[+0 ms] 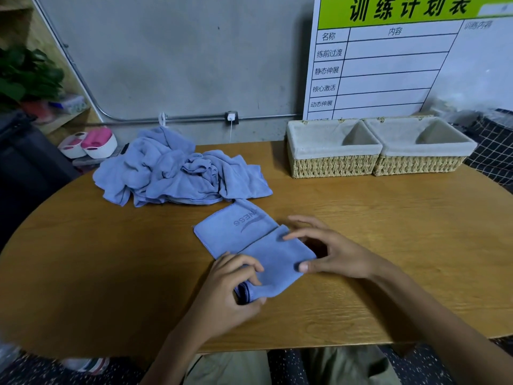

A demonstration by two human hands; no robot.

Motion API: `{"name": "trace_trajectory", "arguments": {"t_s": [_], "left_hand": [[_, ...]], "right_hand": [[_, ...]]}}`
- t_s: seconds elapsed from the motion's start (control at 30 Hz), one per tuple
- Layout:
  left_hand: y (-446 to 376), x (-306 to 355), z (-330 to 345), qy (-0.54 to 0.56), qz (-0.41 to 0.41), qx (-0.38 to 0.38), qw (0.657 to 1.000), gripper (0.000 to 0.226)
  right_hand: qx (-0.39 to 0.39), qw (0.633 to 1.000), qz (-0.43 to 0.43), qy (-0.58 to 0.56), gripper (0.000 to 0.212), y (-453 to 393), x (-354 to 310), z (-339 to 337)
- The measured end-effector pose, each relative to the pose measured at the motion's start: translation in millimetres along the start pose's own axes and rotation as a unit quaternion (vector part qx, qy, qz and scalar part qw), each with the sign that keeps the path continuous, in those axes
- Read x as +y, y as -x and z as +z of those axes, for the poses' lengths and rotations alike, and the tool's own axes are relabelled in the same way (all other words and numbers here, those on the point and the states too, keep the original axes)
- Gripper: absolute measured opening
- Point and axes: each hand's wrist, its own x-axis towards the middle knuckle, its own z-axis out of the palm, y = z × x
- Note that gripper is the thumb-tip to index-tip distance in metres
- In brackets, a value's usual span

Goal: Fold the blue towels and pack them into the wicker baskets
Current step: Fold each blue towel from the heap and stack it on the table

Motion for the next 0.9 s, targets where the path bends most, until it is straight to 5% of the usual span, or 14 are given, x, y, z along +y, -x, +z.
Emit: {"name": "trace_trajectory", "arguments": {"t_s": [0.3,0.5,0.6,0.73,0.9], "left_hand": [[4.8,-6.8,-26.5,0.274,-0.139,0.034,0.951,0.012],[12.7,-7.0,-35.6,0.327,-0.153,0.083,0.929,0.02],[24.0,-3.9,-34.7,0.307,-0.129,0.058,0.941,0.032],[36.1,-3.2,-28.6,0.165,-0.13,0.0,0.978,0.078],[18.4,6.9,-24.3,0.207,-0.188,0.065,0.958,0.077]], "right_hand": [[-0.051,0.994,-0.042,0.09,0.092,-8.6,-10.0,26.7],[0.071,0.985,-0.132,0.087,0.052,-18.2,-0.9,37.8],[0.105,0.985,-0.122,0.056,0.039,-9.8,0.5,41.7],[0.139,0.985,-0.09,-0.047,0.016,4.4,-3.7,46.1],[0.199,0.967,-0.032,-0.158,0.011,3.2,-11.4,44.9]]}}
